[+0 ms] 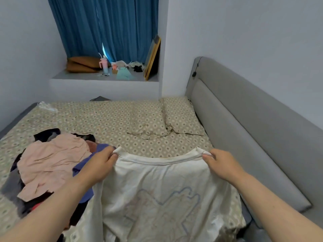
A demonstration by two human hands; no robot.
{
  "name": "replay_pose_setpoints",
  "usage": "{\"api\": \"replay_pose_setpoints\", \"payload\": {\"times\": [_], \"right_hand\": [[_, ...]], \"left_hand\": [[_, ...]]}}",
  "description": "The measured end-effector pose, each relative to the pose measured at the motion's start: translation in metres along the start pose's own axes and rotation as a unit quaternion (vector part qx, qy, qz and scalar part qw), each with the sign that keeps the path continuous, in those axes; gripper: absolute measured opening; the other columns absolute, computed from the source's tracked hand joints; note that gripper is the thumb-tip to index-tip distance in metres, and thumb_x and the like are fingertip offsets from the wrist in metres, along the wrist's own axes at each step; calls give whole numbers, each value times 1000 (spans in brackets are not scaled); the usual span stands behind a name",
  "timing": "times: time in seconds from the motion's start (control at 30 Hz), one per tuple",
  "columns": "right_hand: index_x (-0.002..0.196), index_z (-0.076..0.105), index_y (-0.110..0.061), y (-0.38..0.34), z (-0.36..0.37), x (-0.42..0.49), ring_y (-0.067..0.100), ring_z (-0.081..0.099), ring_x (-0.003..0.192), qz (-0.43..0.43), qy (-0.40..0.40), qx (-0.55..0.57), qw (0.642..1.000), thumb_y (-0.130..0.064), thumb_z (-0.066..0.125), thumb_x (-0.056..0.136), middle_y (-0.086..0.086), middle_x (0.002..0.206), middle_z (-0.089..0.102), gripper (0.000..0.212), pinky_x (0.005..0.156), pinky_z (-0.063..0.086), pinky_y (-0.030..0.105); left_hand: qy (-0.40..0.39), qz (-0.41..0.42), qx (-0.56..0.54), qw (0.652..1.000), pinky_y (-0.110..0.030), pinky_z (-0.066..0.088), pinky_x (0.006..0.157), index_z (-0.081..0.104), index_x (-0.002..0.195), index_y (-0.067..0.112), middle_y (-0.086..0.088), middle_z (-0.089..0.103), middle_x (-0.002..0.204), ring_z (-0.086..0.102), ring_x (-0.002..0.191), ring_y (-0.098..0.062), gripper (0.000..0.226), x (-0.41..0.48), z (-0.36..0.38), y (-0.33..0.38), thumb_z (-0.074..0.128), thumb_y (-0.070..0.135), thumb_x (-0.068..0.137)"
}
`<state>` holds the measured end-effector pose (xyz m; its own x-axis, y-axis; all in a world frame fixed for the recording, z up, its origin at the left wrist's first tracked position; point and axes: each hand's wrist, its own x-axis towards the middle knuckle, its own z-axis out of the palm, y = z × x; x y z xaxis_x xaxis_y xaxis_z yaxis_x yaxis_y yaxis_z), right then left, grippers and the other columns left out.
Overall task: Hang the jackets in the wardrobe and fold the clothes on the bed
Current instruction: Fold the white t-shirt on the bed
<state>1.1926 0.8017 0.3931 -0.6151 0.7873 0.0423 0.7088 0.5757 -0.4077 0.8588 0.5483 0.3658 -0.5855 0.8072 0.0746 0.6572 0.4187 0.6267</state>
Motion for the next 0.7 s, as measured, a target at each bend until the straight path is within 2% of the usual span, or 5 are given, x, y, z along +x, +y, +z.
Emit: {"api": "replay_pose_setpoints", "payload": {"times": [0.17, 0.33, 0.47, 0.6, 0.7], "right_hand": [[67, 44, -24, 27, 86, 59, 21, 57, 77, 43, -86, 8, 995, -40, 52, 99, -9, 70, 54, 37, 60, 33, 35], [69, 39, -33, 55, 174, 113, 10, 51, 70, 93, -115, 25, 989, -39, 48, 101, -13, 76, 56, 34, 55, 32, 18], [74, 45, -25, 80, 240, 151, 12, 52, 68, 103, -118, -4, 988, -38, 41, 104, -8, 71, 52, 32, 59, 37, 32], [73, 45, -23, 110, 316, 205, 12, 49, 66, 102, -101, -1, 990, -36, 39, 104, -8, 70, 51, 35, 59, 34, 31], [75, 47, -18, 138, 384, 254, 18, 52, 69, 107, -83, 22, 991, -34, 40, 104, -7, 70, 51, 33, 61, 35, 33]], "left_hand": [[-47, -84, -26, 995, -39, 39, 62, 38, 72, 15, -3, 48, 66, 53, 65, -20, 32, 56, 74, -67, 51, 24, 101], [-71, -129, -38, 988, -39, 36, 58, 40, 74, 10, -8, 48, 66, 51, 63, -22, 33, 122, 138, -125, 48, 24, 102], [-80, -141, -4, 987, -37, 33, 57, 38, 74, 13, -7, 47, 65, 50, 60, -21, 33, 168, 188, -168, 47, 26, 103], [-71, -155, 22, 985, -43, 38, 59, 37, 73, 15, -7, 47, 63, 50, 60, -23, 33, 217, 250, -212, 46, 25, 103], [-41, -168, 37, 984, -40, 34, 55, 36, 73, 15, -6, 46, 64, 47, 60, -21, 32, 250, 306, -253, 47, 24, 102]]}}
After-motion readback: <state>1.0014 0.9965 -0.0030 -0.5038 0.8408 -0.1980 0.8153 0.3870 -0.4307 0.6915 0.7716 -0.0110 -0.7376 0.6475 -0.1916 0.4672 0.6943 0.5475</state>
